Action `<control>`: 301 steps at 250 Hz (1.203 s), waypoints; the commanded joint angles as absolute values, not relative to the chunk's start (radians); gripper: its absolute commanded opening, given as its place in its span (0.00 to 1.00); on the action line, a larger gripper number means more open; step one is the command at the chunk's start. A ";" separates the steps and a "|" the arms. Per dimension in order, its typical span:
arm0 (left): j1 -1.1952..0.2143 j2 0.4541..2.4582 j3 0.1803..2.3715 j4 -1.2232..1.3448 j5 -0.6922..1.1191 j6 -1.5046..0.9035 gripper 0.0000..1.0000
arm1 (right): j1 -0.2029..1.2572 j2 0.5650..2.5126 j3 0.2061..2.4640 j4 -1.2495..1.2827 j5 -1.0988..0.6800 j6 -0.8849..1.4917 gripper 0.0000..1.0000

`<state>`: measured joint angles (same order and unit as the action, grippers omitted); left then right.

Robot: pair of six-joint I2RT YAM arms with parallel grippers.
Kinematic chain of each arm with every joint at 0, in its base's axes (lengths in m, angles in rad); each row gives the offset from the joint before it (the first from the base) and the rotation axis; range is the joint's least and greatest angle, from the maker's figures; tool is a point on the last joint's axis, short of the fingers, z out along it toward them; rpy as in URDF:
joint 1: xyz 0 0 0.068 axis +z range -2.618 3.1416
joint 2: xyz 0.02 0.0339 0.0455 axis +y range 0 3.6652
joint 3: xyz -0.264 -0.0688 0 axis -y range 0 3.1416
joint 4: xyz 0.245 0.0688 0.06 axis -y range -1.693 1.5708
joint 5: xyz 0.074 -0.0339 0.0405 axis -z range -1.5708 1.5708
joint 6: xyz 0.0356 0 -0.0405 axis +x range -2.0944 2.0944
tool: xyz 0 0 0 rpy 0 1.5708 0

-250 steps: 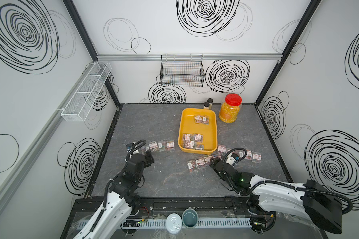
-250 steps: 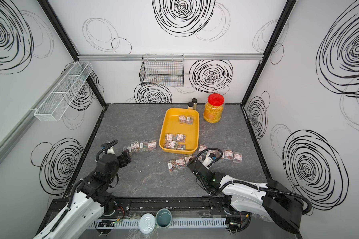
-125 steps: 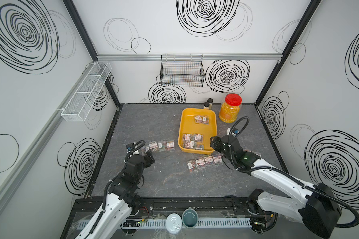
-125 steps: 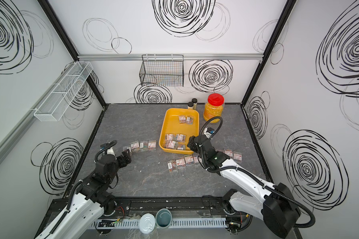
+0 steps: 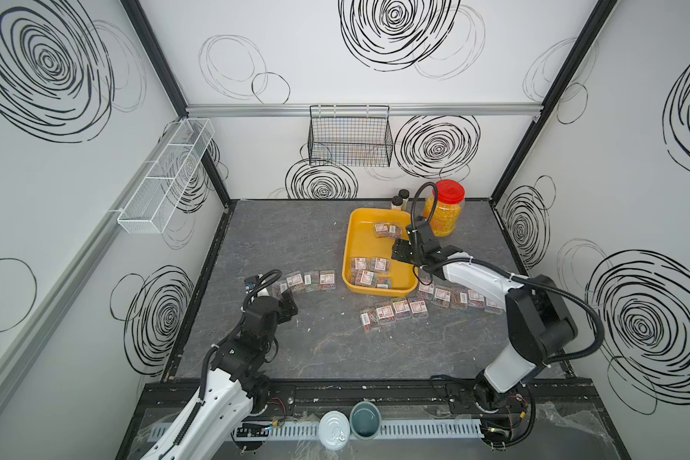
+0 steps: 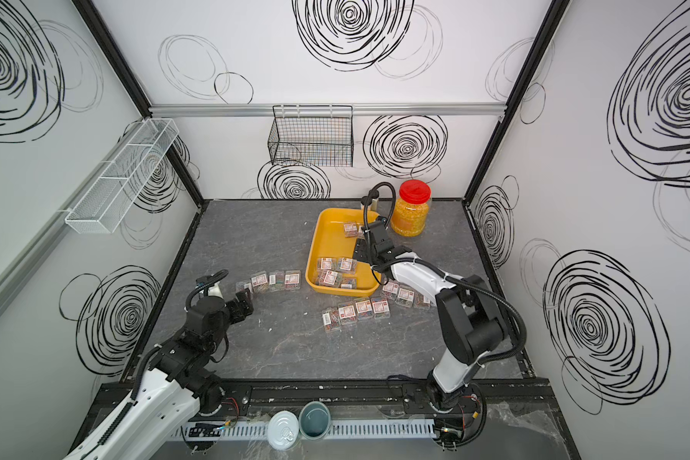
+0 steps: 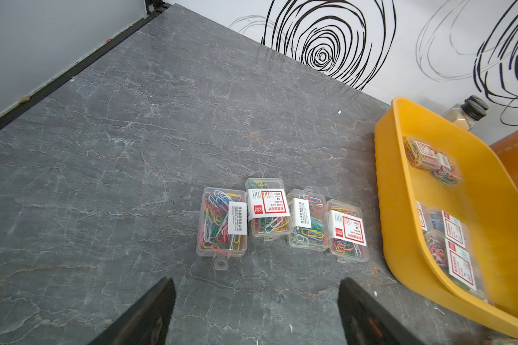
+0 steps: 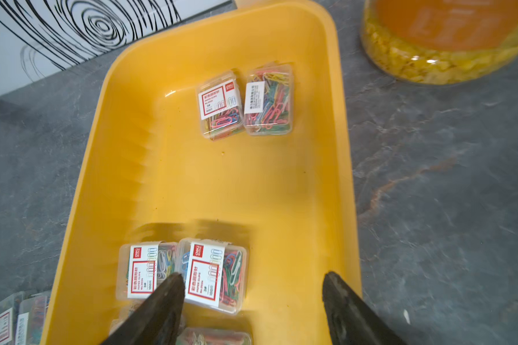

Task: Take the paper clips out of the storage box
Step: Place the boxed paper clips at the center of the board, then pick up the boxed paper clips from the storage box.

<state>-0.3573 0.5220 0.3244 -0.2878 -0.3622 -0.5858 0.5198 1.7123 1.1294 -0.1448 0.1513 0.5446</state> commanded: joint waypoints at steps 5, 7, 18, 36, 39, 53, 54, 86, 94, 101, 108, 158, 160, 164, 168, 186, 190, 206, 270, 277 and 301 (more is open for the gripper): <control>-0.356 0.532 0.324 -0.241 -0.367 -0.575 0.89 | 0.566 1.808 1.220 -0.224 0.128 0.500 0.76; -0.357 0.532 0.325 -0.242 -0.368 -0.576 0.89 | 0.570 1.815 1.227 -0.228 0.133 0.500 0.76; -0.357 0.533 0.324 -0.241 -0.367 -0.574 0.89 | 0.591 1.854 1.266 -0.261 0.166 0.507 0.76; -0.358 0.533 0.325 -0.238 -0.367 -0.575 0.89 | 0.621 1.911 1.319 -0.297 0.213 0.505 0.79; -0.358 0.532 0.324 -0.238 -0.367 -0.574 0.89 | 0.625 1.920 1.326 -0.303 0.217 0.502 0.80; -0.359 0.531 0.323 -0.236 -0.365 -0.575 0.89 | 0.632 1.962 1.362 -0.325 0.224 0.493 0.82; -0.359 0.531 0.322 -0.235 -0.365 -0.575 0.89 | 0.632 1.964 1.365 -0.327 0.223 0.493 0.82; -0.359 0.528 0.323 -0.236 -0.360 -0.574 0.89 | 0.630 2.008 1.402 -0.373 0.242 0.481 0.86; -0.360 0.526 0.321 -0.237 -0.360 -0.574 0.89 | 0.630 2.010 1.401 -0.375 0.244 0.481 0.88; -0.360 0.524 0.321 -0.237 -0.360 -0.574 0.89 | 0.631 2.010 1.396 -0.372 0.239 0.482 0.89; -0.362 0.523 0.321 -0.237 -0.362 -0.574 0.89 | 0.632 2.011 1.392 -0.368 0.230 0.480 0.90; -0.361 0.526 0.321 -0.236 -0.364 -0.576 0.89 | 0.640 2.049 1.399 -0.375 0.227 0.472 0.95; -0.361 0.527 0.321 -0.236 -0.365 -0.575 0.89 | 0.640 2.052 1.401 -0.379 0.230 0.472 0.95; -0.361 0.528 0.321 -0.236 -0.365 -0.576 0.89 | 0.639 2.056 1.403 -0.381 0.236 0.473 0.95; -0.361 0.527 0.321 -0.236 -0.365 -0.576 0.89 | 0.638 2.060 1.406 -0.383 0.241 0.476 0.96; -0.363 0.529 0.321 -0.235 -0.365 -0.577 0.89 | 0.632 2.073 1.411 -0.386 0.244 0.484 0.96; -0.362 0.529 0.321 -0.235 -0.365 -0.576 0.89 | 0.631 2.076 1.410 -0.383 0.241 0.485 0.96; -0.362 0.531 0.322 -0.234 -0.366 -0.576 0.89 | 0.624 2.084 1.410 -0.370 0.229 0.496 0.95; -0.363 0.531 0.322 -0.235 -0.368 -0.577 0.89 | 0.620 2.088 1.444 -0.378 0.232 0.518 0.79; -0.364 0.534 0.324 -0.234 -0.368 -0.577 0.89 | 0.621 2.080 1.446 -0.380 0.233 0.518 0.78; -0.364 0.535 0.324 -0.235 -0.368 -0.577 0.89 | 0.620 2.040 1.447 -0.382 0.235 0.513 0.72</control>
